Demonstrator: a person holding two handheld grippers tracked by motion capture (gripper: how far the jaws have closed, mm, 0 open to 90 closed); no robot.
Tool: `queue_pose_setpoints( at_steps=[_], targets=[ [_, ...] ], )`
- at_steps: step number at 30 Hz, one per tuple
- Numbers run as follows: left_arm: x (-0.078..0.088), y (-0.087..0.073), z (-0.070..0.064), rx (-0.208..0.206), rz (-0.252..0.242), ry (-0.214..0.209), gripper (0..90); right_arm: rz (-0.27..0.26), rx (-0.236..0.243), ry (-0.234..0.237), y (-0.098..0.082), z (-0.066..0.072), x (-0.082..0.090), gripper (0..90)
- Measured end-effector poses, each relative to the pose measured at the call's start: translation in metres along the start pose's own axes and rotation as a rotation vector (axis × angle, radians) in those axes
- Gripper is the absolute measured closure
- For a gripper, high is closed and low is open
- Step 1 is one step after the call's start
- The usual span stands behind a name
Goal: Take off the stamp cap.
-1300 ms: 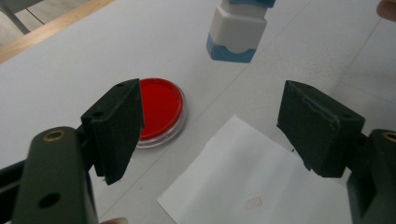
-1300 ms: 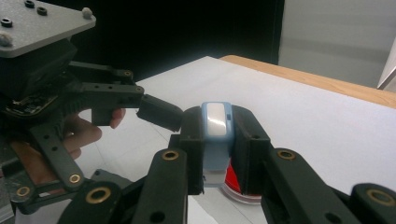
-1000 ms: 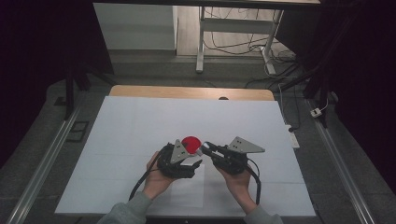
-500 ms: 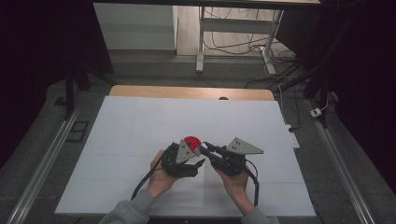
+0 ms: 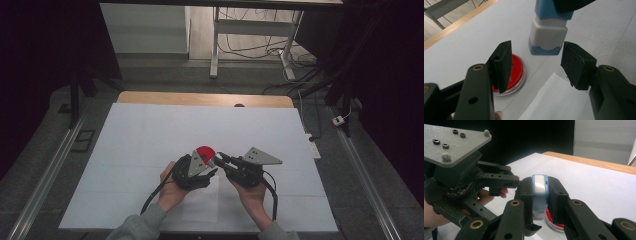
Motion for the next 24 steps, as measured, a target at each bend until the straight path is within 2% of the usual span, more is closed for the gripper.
queue_pose_setpoints(
  at_steps=[9, 24],
  targets=[
    [0.0006, 0.0, -0.0017, -0.015, -0.007, -0.006, 54.2, 0.003, -0.009, 0.003, -0.0015, -0.0009, -0.001, 75.0],
    [-0.0018, -0.0018, -0.0047, -0.036, 0.005, -0.011, 61.8, 0.011, -0.022, 0.003, -0.0051, -0.003, -0.0031, 75.0]
  ],
)
Point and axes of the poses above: each handheld gripper's, and its own axes: x roughly backward along the jaws, y roughly out of its top, z roughly to its left, the point moved 9 cm from there along -x, roughly forward along the jaws, and after that the axes turned 11 degrees about z, right-handed, at the moved point
